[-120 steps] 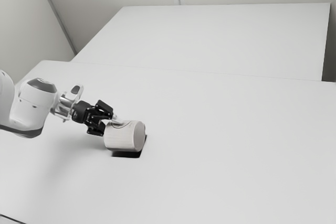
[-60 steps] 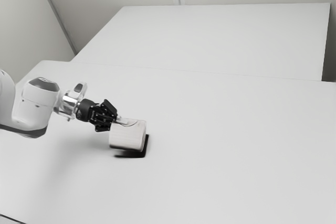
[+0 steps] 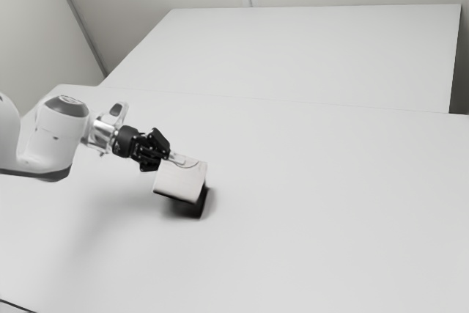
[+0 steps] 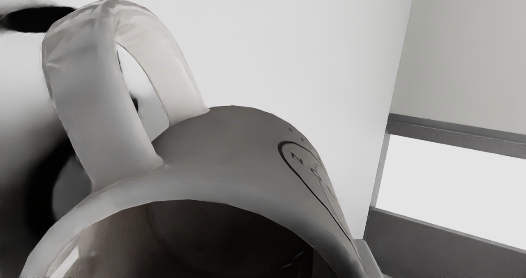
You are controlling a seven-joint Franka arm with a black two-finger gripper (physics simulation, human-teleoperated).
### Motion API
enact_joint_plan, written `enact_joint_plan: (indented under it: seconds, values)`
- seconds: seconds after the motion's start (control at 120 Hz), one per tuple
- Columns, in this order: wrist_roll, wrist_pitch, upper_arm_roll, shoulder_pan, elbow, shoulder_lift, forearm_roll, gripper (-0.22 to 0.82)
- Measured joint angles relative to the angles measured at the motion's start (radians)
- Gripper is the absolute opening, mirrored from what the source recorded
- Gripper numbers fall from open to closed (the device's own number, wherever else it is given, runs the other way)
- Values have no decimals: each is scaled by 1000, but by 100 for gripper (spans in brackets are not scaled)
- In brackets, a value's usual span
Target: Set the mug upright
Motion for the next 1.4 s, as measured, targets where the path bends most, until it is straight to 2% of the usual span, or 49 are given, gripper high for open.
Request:
enact_joint_plan:
  seconds: [0.2,0.358,0.467,0.75,1.05,1.3,1.4]
  values:
    - [-120,160,-23,-51,24,-69,210,-17]
    - [-292,278,-25,-117,40,-83,493,-17]
    - [-427,319,-25,-161,49,-87,649,-17]
    - [-733,373,-24,-273,44,-81,883,-17]
    - [-963,420,-23,-366,25,-58,989,-17]
    - [-1085,460,-23,-319,28,-32,1001,-17]
    - [-1123,466,-23,-329,33,-17,1000,-17]
